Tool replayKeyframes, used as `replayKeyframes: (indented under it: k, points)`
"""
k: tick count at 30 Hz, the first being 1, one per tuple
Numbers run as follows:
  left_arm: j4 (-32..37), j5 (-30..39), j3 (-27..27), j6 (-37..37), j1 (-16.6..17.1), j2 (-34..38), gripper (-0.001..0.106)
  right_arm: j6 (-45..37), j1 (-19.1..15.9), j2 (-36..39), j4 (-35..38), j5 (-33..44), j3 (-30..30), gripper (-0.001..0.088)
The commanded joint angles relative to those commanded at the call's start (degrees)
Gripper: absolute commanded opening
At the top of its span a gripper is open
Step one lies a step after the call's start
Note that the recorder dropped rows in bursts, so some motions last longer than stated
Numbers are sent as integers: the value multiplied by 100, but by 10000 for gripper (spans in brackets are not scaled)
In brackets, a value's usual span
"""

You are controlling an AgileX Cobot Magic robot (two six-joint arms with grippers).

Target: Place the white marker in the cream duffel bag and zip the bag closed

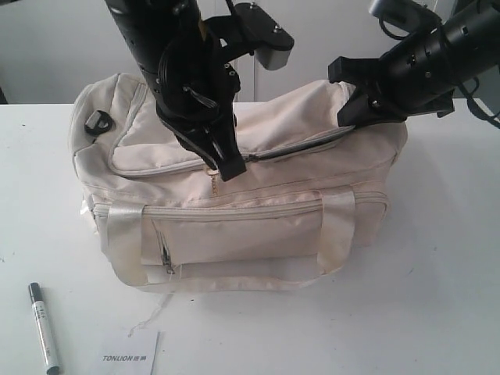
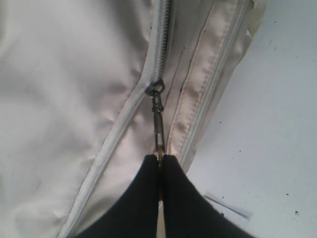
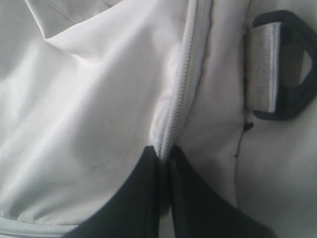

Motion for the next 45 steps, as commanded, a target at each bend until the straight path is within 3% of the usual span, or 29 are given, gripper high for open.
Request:
replayKeyframes:
  k: [3,5,12,14,18,24,29,31,33,37,45]
  points:
    - [0,0,0,0,0,0,0,0,0,0,85,123,-40,14]
    - [0,0,0,0,0,0,0,-12,0,-21,96,185,-97,68]
    - [0,-247,0,-27,0,0,0,-12,0,-167,111,434,-356,480]
    - [0,-283,0,-27,0,0,0,-81,0,-284,59,674,-471,521]
    - [0,-319,0,-27,0,0,0,-1299,0,-553,114,1218,-524,495]
    - [0,-416,0,-27,0,0,0,-4616,0,-677,389,2497,-513,432]
    - [0,-475,0,-27,0,0,0,-7499,13,-677,823,2497,-381,433]
    - [0,-475,0,-27,0,0,0,-8685,13,-648,1289,2497,-268,432]
    - [0,-490,0,-27,0,0,0,-9364,13,-559,1823,2497,-166,432]
    - [0,-490,0,-27,0,0,0,-9499,27,-295,2222,2497,-85,432]
    - [0,-514,0,-27,0,0,0,-9499,415,81,2186,2497,-85,432]
